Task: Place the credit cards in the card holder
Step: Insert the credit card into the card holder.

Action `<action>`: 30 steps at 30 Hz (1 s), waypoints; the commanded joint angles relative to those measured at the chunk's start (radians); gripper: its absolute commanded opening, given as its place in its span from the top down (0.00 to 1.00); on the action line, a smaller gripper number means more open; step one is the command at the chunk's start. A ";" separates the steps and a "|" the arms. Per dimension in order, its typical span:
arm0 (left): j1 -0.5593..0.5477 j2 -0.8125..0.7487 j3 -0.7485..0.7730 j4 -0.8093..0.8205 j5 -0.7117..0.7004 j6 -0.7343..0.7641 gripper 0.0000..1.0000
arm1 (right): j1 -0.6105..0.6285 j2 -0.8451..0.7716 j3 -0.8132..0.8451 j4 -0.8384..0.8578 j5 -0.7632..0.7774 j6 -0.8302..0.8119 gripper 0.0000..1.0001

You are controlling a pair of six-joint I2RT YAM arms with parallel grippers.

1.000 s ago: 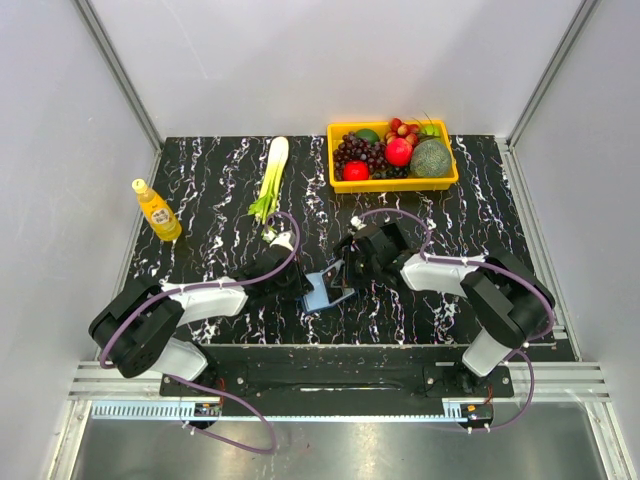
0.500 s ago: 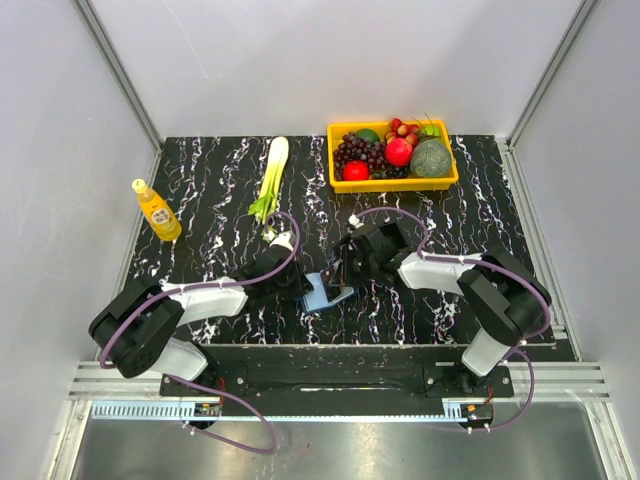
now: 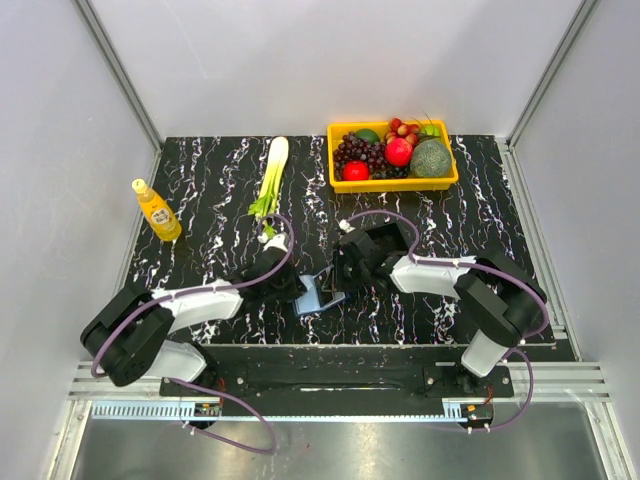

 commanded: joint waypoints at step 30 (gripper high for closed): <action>0.002 -0.173 -0.154 -0.259 -0.109 -0.049 0.89 | 0.046 0.055 0.013 -0.015 0.119 0.096 1.00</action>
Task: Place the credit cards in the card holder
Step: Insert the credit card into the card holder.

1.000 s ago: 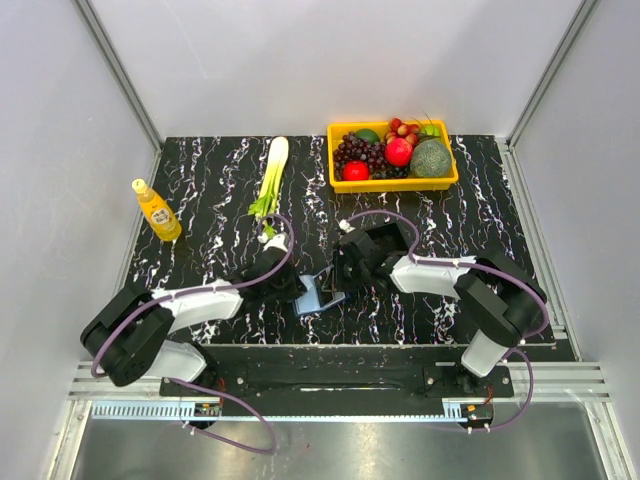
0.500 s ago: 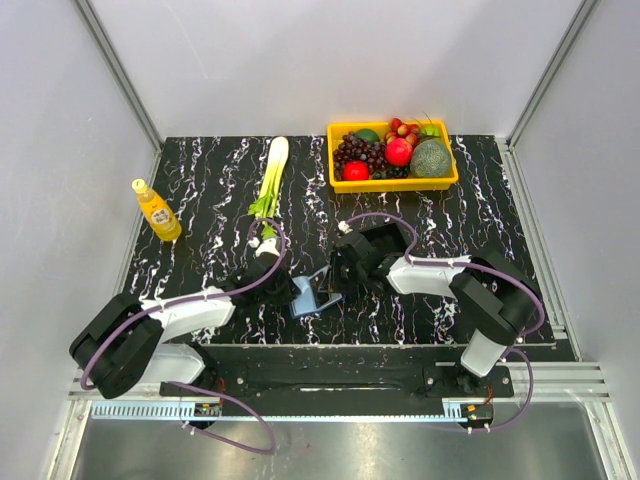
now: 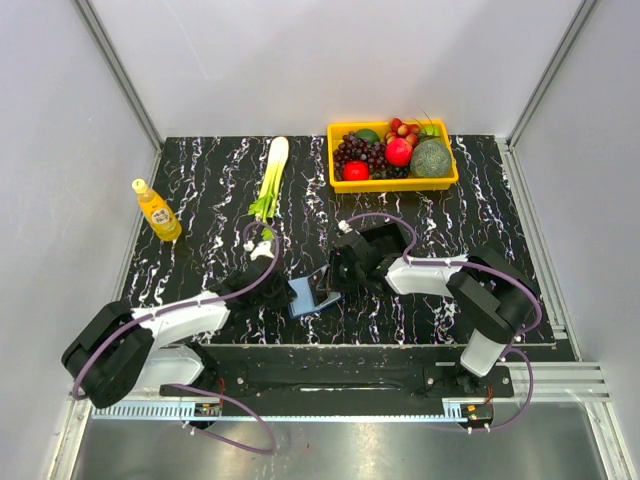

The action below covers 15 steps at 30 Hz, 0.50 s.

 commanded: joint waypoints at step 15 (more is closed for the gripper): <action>0.001 -0.142 -0.154 -0.163 -0.036 -0.076 0.63 | 0.022 0.006 0.007 -0.076 0.066 -0.027 1.00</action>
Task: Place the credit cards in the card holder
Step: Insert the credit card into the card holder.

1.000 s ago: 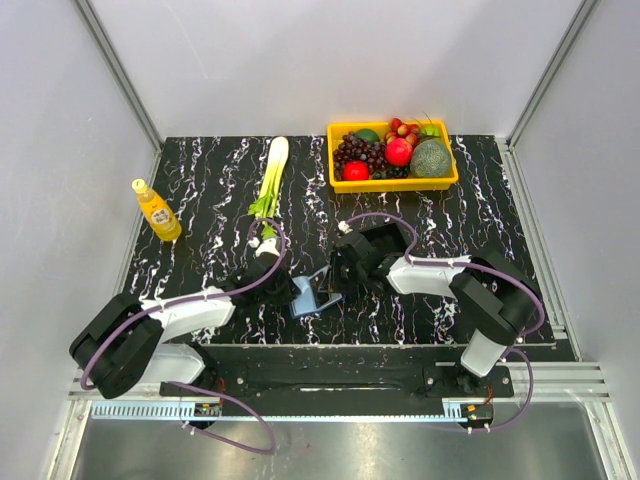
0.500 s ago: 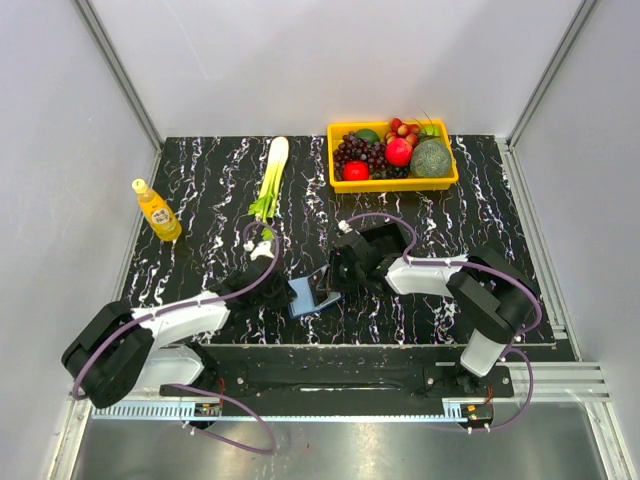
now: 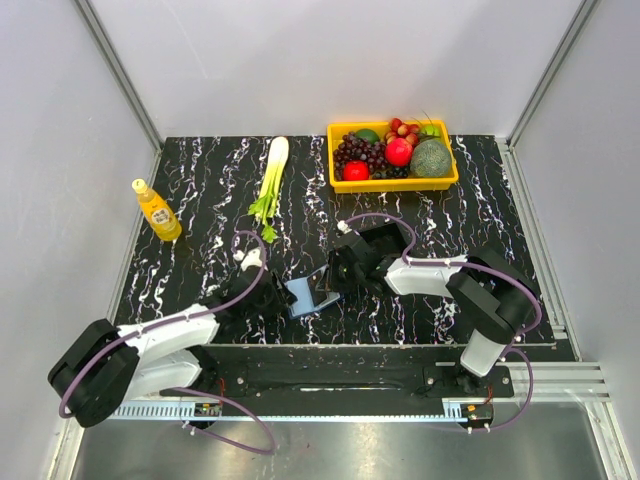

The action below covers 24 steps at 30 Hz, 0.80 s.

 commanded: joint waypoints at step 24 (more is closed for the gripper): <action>0.001 0.149 -0.032 -0.148 -0.019 0.017 0.82 | 0.013 0.029 -0.028 0.059 -0.045 0.032 1.00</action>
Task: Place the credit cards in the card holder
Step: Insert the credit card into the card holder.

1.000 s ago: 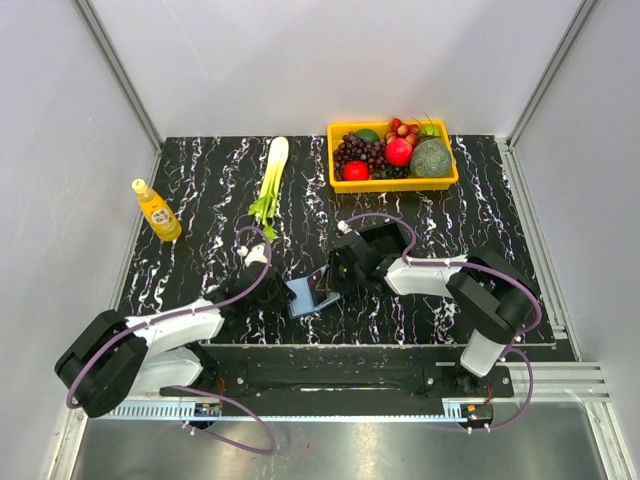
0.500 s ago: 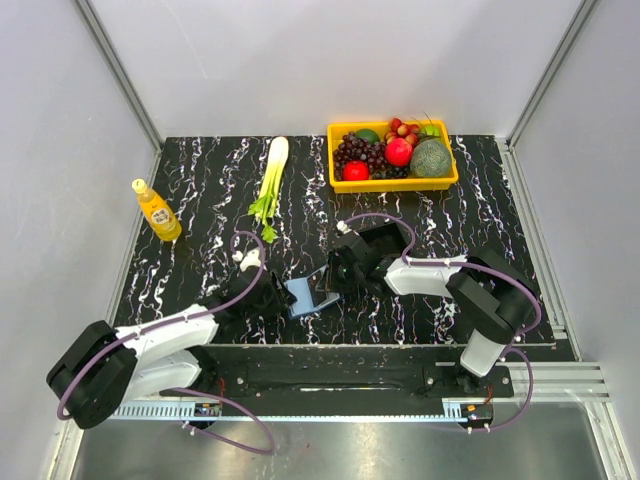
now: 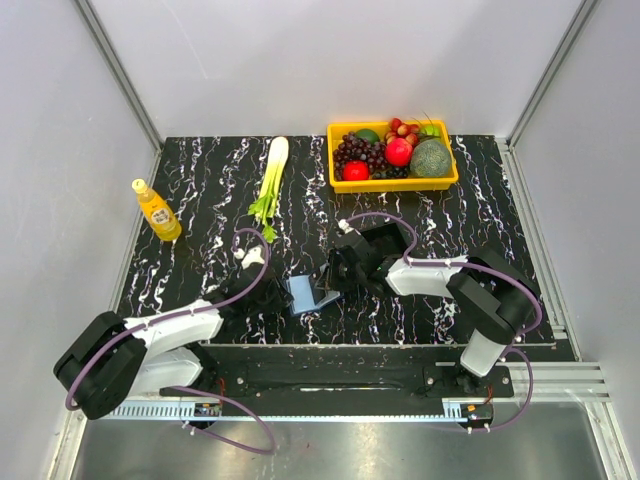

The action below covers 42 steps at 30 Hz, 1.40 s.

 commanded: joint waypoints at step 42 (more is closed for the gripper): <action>-0.004 0.162 -0.012 -0.135 -0.013 0.039 0.92 | -0.090 0.106 -0.076 0.181 -0.177 -0.024 1.00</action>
